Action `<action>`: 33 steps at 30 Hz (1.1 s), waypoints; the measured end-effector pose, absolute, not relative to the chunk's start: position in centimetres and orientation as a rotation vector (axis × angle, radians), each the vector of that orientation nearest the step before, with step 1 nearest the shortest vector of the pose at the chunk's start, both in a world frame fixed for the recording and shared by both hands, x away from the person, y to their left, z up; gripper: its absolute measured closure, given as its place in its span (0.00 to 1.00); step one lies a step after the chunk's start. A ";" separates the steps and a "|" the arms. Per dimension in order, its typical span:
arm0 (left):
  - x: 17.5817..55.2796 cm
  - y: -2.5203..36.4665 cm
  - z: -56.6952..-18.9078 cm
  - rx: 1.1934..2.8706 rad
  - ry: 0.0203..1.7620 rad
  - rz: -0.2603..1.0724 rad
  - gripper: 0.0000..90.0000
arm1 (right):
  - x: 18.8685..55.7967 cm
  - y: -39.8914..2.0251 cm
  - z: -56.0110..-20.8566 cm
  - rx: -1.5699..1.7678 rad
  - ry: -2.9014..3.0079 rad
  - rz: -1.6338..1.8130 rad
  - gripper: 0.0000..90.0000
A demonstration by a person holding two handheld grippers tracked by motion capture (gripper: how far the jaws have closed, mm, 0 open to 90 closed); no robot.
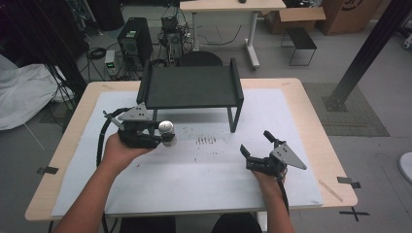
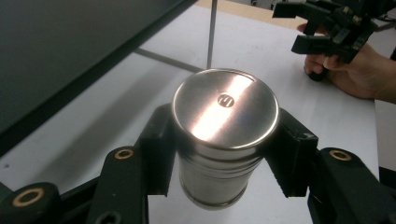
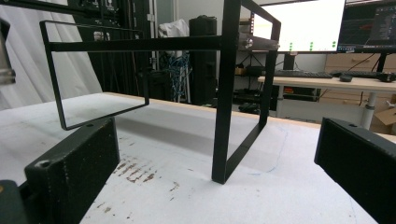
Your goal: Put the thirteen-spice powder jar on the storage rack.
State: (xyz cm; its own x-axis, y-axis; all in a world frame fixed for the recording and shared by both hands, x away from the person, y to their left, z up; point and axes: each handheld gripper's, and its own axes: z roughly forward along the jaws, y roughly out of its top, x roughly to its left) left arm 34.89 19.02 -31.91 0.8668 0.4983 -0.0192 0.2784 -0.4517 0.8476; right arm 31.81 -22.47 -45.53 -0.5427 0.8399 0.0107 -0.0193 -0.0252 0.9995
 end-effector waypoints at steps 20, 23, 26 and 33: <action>37.4 17.9 -27.7 2.076 0.562 0.330 0.54 | 31.8 -22.5 -45.5 0.876 1.585 1.647 0.00; 38.0 17.8 -27.2 2.081 0.567 0.339 0.54 | 31.8 -22.5 -45.5 0.877 1.585 1.647 0.00; 38.6 17.7 -26.9 2.078 0.580 0.343 0.54 | 31.8 -22.5 -45.5 0.877 1.586 1.648 0.00; 39.9 17.5 -26.2 2.055 0.607 0.347 0.54 | 31.8 -22.5 -45.5 0.878 1.585 1.649 0.00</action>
